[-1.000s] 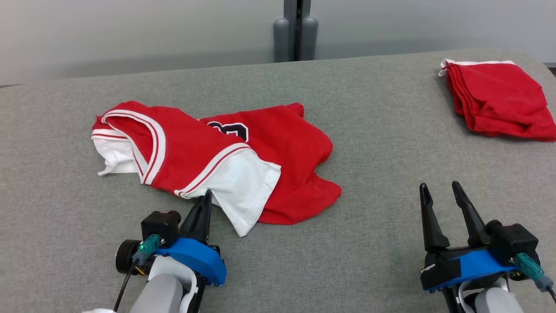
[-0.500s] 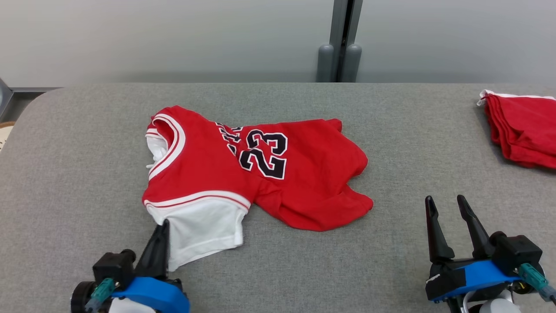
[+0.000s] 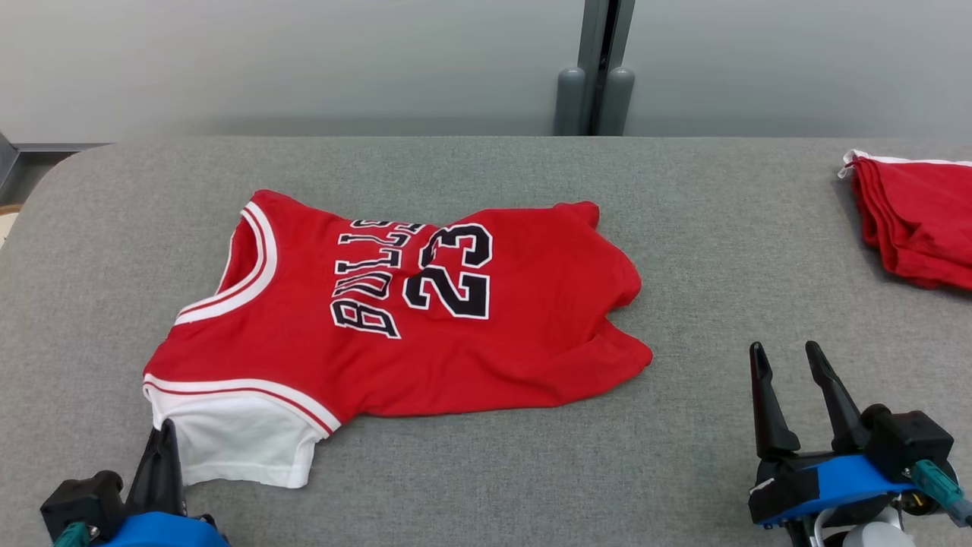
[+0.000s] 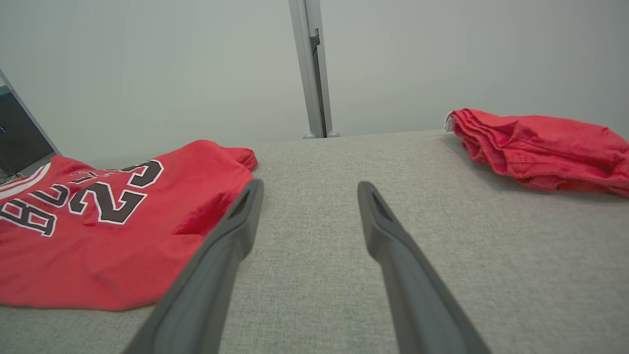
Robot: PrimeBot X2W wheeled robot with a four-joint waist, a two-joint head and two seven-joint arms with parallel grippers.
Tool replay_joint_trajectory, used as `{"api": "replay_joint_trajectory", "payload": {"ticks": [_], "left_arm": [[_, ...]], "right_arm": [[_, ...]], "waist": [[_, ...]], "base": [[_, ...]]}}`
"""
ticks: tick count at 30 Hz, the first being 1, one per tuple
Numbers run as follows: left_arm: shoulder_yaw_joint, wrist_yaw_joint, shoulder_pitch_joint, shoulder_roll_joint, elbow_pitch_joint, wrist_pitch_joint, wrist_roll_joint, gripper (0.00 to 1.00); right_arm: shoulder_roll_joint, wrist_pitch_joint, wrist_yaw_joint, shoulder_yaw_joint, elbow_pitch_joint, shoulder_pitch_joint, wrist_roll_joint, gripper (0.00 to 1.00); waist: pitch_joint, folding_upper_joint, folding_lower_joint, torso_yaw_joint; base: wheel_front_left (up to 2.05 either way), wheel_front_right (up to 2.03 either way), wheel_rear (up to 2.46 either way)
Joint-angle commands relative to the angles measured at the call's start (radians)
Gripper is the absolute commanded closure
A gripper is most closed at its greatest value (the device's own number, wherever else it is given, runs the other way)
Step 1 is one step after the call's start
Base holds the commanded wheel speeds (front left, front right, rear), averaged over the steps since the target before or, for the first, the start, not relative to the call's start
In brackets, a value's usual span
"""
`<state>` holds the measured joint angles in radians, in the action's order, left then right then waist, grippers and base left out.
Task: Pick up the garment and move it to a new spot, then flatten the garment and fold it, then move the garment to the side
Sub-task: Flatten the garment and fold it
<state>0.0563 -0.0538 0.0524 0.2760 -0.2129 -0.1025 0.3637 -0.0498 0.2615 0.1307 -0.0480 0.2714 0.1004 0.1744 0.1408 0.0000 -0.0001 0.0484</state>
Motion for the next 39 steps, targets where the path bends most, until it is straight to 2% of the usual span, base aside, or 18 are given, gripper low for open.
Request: {"api": "replay_joint_trajectory", "payload": {"ticks": [1, 2, 3, 10, 17, 26, 39], "left_arm": [[-0.004, -0.006, 0.007, -0.005, 0.006, 0.0, 0.008, 1.0], [-0.001, -0.011, 0.01, -0.008, 0.01, 0.001, 0.004, 0.67], [0.001, -0.015, 0.013, -0.009, 0.013, -0.004, 0.0, 0.0], [-0.007, -0.025, -0.024, -0.035, 0.028, -0.111, -0.002, 0.0], [0.007, -0.013, -0.059, -0.061, 0.045, -0.155, -0.027, 0.0], [0.022, 0.016, -0.089, -0.105, 0.052, -0.163, -0.084, 0.0], [0.052, 0.062, -0.097, -0.133, -0.005, -0.164, -0.148, 0.0]], "right_arm": [[-0.001, 0.005, 0.0, -0.004, 0.001, -0.002, 0.001, 0.0], [-0.001, 0.005, 0.0, -0.005, 0.001, -0.004, 0.001, 0.0], [-0.001, 0.005, 0.0, -0.005, 0.002, -0.006, 0.001, 0.0], [-0.001, 0.005, 0.0, -0.016, 0.0, -0.004, -0.013, 0.0], [-0.001, -0.001, 0.0, -0.011, -0.003, -0.012, -0.017, 0.0], [-0.001, -0.009, 0.0, 0.004, -0.008, -0.029, -0.017, 0.0], [-0.001, -0.021, 0.0, 0.029, -0.016, -0.054, -0.022, 0.0]], "waist": [[-0.001, 0.0, 0.0001, 0.0], [-0.002, 0.0, 0.0001, 0.0], [-0.003, 0.0, 0.0001, -0.001], [-0.016, 0.0, 0.0001, 0.006], [-0.035, 0.0, 0.0001, 0.004], [-0.068, 0.0, 0.0001, -0.024], [-0.095, 0.0, 0.0001, -0.043]], "base": [[0.0, 0.0, 0.0], [0.0, 0.0, 0.0], [0.0, 0.0, 0.0], [0.0, 0.0, 0.0], [0.0, 0.0, 0.0], [0.0, 0.0, 0.0], [0.0, 0.0, 0.0]]}}
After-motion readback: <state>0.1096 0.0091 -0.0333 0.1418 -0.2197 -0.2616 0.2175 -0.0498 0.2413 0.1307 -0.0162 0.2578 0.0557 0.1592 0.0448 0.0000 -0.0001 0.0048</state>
